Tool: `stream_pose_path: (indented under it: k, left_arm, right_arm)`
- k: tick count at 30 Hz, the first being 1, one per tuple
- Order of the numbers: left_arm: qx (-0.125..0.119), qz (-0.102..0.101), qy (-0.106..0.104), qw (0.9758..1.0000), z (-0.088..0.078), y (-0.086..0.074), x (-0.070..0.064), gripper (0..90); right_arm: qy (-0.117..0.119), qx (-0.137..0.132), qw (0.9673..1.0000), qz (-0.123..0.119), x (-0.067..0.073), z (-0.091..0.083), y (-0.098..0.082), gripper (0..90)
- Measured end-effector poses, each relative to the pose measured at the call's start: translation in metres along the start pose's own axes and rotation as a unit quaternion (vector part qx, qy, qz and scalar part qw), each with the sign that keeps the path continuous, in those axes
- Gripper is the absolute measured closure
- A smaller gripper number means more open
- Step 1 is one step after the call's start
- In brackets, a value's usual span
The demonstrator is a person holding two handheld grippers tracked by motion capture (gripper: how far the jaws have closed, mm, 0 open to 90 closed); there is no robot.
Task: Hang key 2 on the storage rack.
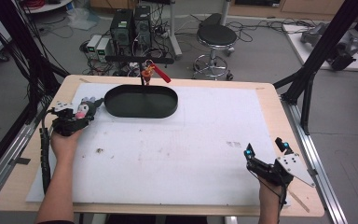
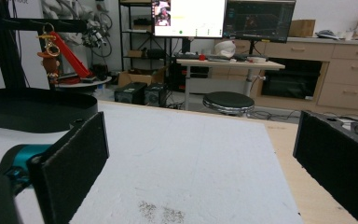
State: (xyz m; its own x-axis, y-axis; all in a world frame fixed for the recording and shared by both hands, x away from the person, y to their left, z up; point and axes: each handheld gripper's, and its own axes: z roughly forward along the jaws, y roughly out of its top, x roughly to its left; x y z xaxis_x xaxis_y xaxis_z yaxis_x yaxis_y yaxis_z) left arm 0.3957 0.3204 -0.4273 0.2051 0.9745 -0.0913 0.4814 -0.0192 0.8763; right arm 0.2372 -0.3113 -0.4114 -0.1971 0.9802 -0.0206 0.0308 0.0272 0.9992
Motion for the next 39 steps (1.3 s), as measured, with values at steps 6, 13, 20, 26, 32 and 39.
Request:
stream_pose_path:
  k: [6, 13, 20, 26, 32, 39]
  left_arm:
    - [-0.038, 0.017, 0.002, 0.9991, -0.013, 0.008, -0.008, 52.2]
    - [-0.081, 0.044, 0.009, 0.9957, -0.03, 0.016, -0.021, 52.3]
    - [-0.13, 0.055, 0.01, 0.9899, -0.048, 0.023, -0.032, 52.3]
    - [-0.161, 0.05, 0.008, 0.9857, -0.059, 0.031, -0.039, 52.3]
    - [-0.187, 0.054, 0.0, 0.9808, -0.071, 0.049, -0.052, 52.4]
    - [-0.218, 0.057, -0.009, 0.9742, -0.076, 0.068, -0.068, 52.3]
  right_arm:
    - [0.001, -0.001, 1.0, 0.002, 0.0, 0.0, 0.0, 2.5]
    - [0.0, -0.005, 1.0, 0.0, 0.0, 0.0, 0.001, 2.5]
    - [0.002, -0.006, 1.0, 0.001, 0.0, -0.001, 0.002, 2.5]
    - [0.003, -0.006, 1.0, 0.002, 0.001, -0.001, 0.002, 2.5]
    - [0.001, -0.009, 1.0, 0.001, 0.0, -0.001, 0.002, 2.5]
    - [0.002, -0.01, 0.9999, 0.001, 0.0, -0.001, 0.003, 2.5]
